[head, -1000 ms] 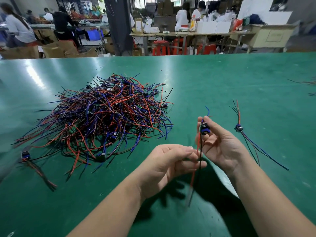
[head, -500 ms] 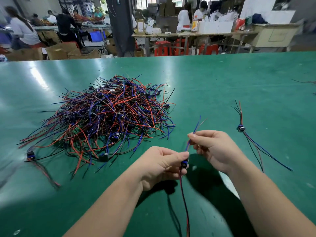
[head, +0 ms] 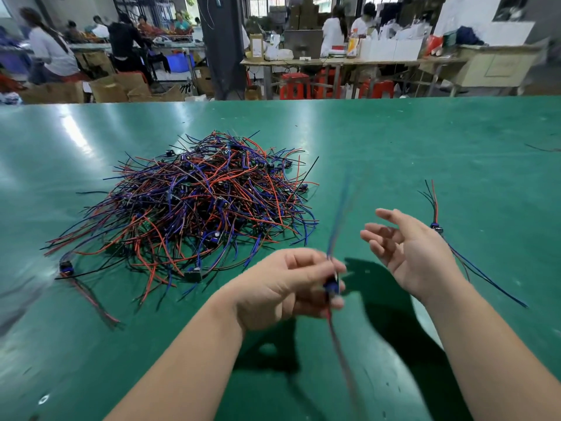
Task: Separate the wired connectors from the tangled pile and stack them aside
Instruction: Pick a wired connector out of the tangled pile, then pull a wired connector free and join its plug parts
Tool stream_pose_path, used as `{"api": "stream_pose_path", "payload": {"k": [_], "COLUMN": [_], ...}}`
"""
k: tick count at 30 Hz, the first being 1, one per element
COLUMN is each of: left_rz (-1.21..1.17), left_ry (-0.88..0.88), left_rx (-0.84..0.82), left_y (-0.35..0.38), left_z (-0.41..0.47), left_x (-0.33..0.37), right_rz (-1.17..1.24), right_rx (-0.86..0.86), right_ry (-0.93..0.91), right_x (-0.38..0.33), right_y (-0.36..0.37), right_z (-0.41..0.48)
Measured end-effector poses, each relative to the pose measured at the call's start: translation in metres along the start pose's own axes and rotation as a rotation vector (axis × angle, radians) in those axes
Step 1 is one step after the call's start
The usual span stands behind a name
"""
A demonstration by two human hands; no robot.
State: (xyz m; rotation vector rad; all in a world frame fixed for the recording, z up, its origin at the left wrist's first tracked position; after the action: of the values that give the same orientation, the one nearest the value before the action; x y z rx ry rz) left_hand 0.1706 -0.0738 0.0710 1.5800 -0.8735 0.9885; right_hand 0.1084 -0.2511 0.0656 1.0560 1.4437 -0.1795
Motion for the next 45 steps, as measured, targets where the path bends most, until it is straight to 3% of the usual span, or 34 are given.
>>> {"api": "stream_pose_path", "payload": {"k": [5,8,13,17,24,29,33,37,42,45], "left_rz": [-0.451,-0.486,-0.193,0.145,0.388,0.139,0.106,0.140,0.231,0.281], "left_ry": [0.281,0.374,0.489,0.576,0.465,0.325,0.215,0.102,-0.083,-0.085], "left_rx": [0.307,0.485,0.596,0.616,0.330,0.434,0.458,0.411,0.227,0.225], "left_y": [-0.016,-0.025,-0.026,-0.018,0.002,-0.002,-0.007,-0.009,-0.001,-0.002], "left_z": [0.006,0.007,0.005,0.003,0.005,0.010,0.013,0.014,0.012,0.013], "left_x": [0.012,0.010,0.011,0.012,0.009,0.001,-0.007,-0.011,-0.022,-0.022], "right_rz": [-0.410,-0.281,0.020,0.037,0.028,-0.184,-0.384,-0.399,-0.209,-0.077], "right_rx": [-0.424,-0.563,-0.447,-0.398,-0.291,-0.431,-0.474,-0.359,-0.066,0.025], "right_ry": [0.121,0.127,0.128,0.134,0.109,0.166,0.160,0.120,-0.026,-0.121], "right_x": [0.020,0.028,0.034,0.034,0.013,0.013,0.023,0.019,-0.009,-0.015], "right_y": [0.026,0.046,0.056,0.053,0.035,0.031,0.032,0.024,-0.004,-0.015], "right_z": [-0.022,-0.034,-0.033,-0.032,-0.023,-0.027,-0.029,-0.022,-0.006,-0.003]}}
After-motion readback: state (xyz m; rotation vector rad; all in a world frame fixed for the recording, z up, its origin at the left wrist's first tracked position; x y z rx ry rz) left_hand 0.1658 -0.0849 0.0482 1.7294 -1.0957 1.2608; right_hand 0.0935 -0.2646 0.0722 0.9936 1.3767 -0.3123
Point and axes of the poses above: each hand's wrist, its own z-axis towards the middle knuckle, its own y-axis out of the palm, x = y × z, the point moved 5 cm from there along z, towards the middle knuckle, and after that the axes turned 5 degrees about -x, right-handed, at the moved point
